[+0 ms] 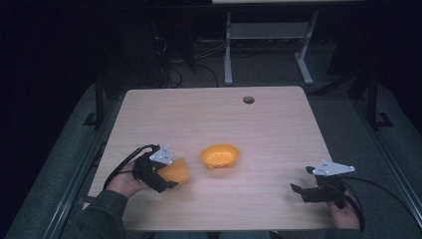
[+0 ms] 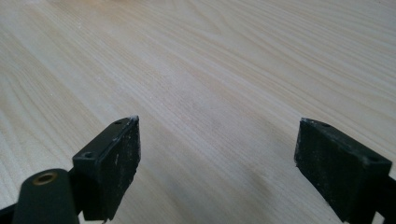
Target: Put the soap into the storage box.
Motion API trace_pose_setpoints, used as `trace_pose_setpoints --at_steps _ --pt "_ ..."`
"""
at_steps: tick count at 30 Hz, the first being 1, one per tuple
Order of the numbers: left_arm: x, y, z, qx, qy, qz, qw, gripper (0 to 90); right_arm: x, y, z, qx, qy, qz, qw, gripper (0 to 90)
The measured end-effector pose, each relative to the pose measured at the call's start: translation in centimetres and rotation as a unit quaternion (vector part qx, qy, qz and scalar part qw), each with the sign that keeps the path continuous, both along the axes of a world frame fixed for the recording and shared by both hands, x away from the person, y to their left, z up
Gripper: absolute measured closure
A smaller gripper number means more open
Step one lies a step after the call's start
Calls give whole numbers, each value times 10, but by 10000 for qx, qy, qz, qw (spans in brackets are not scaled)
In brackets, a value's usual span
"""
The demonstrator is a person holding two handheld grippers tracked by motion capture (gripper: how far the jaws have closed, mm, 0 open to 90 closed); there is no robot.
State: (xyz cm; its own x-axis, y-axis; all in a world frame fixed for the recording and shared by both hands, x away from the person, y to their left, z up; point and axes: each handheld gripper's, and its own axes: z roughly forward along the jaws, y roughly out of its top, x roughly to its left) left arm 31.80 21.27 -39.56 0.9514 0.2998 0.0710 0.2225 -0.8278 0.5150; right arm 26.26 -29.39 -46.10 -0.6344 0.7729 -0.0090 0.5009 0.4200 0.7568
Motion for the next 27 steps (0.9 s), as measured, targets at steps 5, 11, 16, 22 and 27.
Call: trace_pose_setpoints --at_steps 5,11,16,22,27 --pt "3 -5 6 1 -9 -31 10000 209 -1 -1 1 -7 7 5 10000 139" --pt "7 -12 10 29 -41 -75 10000 209 -1 -1 2 19 -19 7 10000 139" --pt "13 -18 15 76 -37 -117 9999 209 -1 -2 2 52 -46 8 10000 140" --pt "19 -25 21 124 -63 -169 9998 209 -2 -3 4 96 -68 18 9999 139" --pt "23 -31 25 149 -70 -228 9996 209 -2 -5 4 112 -77 9 9999 139"
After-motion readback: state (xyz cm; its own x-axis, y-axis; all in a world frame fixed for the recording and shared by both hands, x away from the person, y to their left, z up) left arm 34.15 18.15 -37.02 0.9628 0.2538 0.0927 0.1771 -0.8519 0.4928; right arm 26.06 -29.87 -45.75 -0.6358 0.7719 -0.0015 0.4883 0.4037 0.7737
